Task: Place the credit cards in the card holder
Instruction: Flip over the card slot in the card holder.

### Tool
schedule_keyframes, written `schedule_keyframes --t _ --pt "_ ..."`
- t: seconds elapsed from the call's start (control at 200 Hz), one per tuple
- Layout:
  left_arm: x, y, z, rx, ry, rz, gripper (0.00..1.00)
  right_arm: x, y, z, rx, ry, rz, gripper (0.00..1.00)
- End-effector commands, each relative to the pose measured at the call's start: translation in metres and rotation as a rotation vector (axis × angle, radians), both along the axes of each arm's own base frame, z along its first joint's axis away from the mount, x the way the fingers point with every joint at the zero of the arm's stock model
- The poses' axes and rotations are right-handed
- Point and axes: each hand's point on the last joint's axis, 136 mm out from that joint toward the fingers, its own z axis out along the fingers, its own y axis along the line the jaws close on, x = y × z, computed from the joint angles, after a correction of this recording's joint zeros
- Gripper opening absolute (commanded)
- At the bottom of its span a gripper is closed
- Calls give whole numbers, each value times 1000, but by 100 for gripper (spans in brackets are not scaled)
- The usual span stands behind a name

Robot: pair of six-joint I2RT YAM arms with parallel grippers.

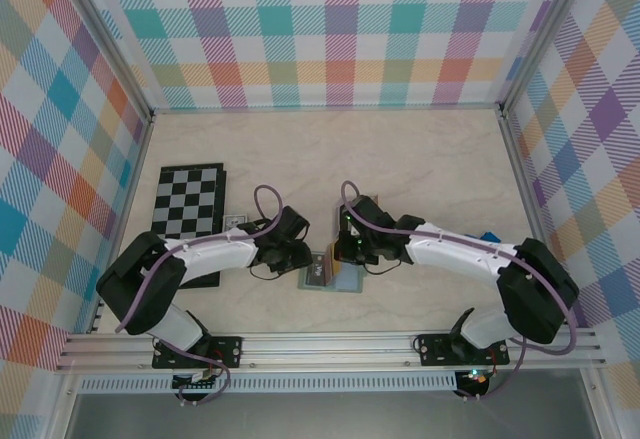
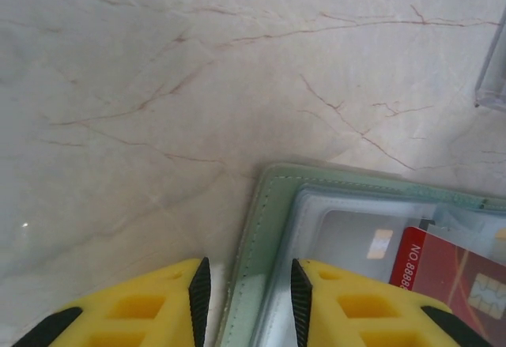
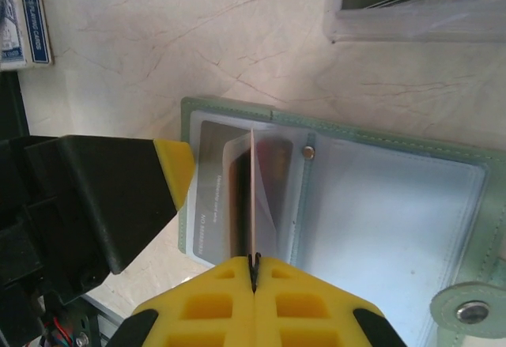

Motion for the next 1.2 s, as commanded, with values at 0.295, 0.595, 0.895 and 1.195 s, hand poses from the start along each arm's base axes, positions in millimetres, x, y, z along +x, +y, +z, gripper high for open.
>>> schedule_keyframes --t 0.295,0.595,0.895,1.195 --pt "-9 44 10 103 -33 124 38 1 24 16 32 -26 71 3" --pt "-12 25 1 25 3 80 26 -3 24 17 39 -13 66 3" --pt "-14 35 11 43 -29 116 18 -4 16 13 3 1 39 2" --pt "-20 8 38 -132 -36 73 11 -3 14 9 -23 5 41 2"
